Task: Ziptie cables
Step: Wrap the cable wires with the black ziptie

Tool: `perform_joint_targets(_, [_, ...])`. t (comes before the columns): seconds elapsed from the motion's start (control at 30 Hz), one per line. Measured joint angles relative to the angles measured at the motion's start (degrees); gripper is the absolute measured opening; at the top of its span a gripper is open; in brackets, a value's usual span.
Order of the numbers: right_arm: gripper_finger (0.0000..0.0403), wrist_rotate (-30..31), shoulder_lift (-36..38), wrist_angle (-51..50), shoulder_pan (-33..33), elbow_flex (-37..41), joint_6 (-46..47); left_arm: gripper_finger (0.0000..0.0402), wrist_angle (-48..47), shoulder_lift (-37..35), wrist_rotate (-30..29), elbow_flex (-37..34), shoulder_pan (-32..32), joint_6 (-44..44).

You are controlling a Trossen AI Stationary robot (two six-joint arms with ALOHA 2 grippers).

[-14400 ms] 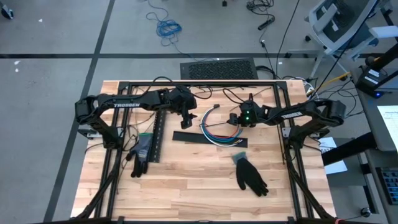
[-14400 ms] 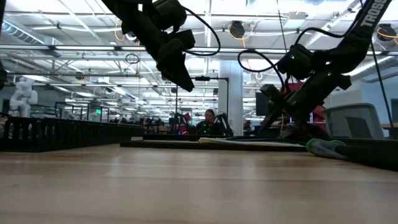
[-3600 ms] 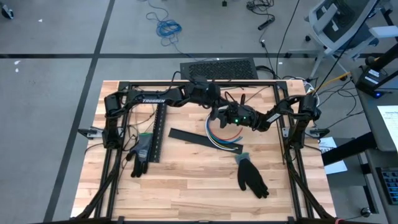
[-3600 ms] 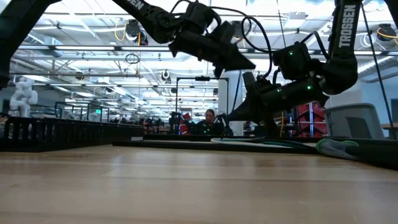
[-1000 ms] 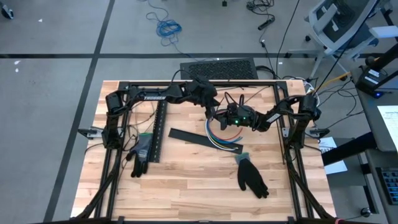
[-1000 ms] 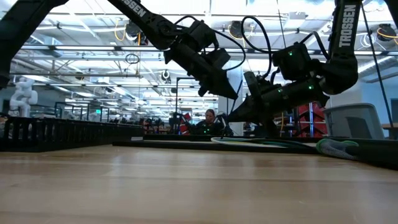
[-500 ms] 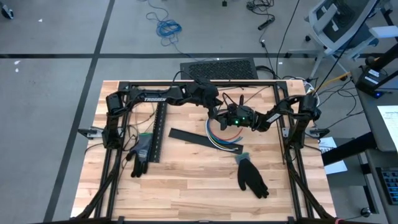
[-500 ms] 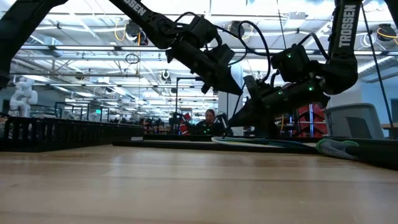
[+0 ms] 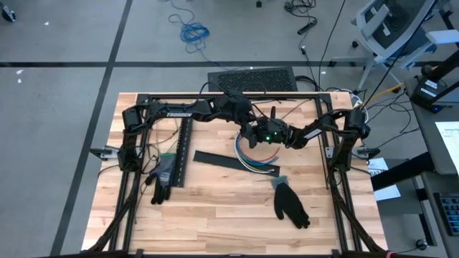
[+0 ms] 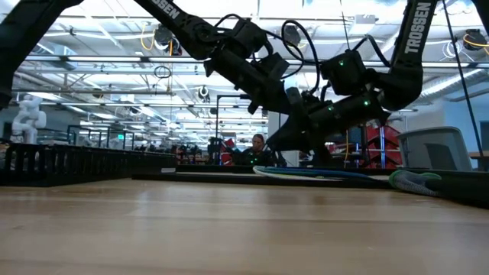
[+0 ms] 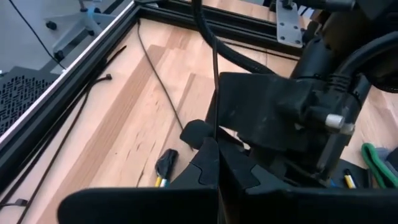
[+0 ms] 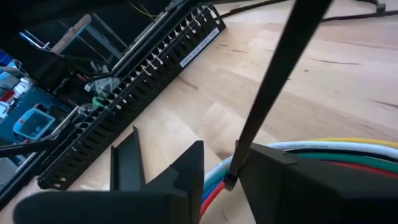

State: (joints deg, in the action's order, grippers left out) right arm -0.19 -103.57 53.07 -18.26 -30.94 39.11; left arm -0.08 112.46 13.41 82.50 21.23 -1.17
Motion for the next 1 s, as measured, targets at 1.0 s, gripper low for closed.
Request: perform_joint_targets(1.0, [0.0000, -0.35, 0.04, -0.12, 2.53, -0.02, -0.42, 0.0000, 17.34, -2.08, -2.53, 0.11, 1.20, -6.95])
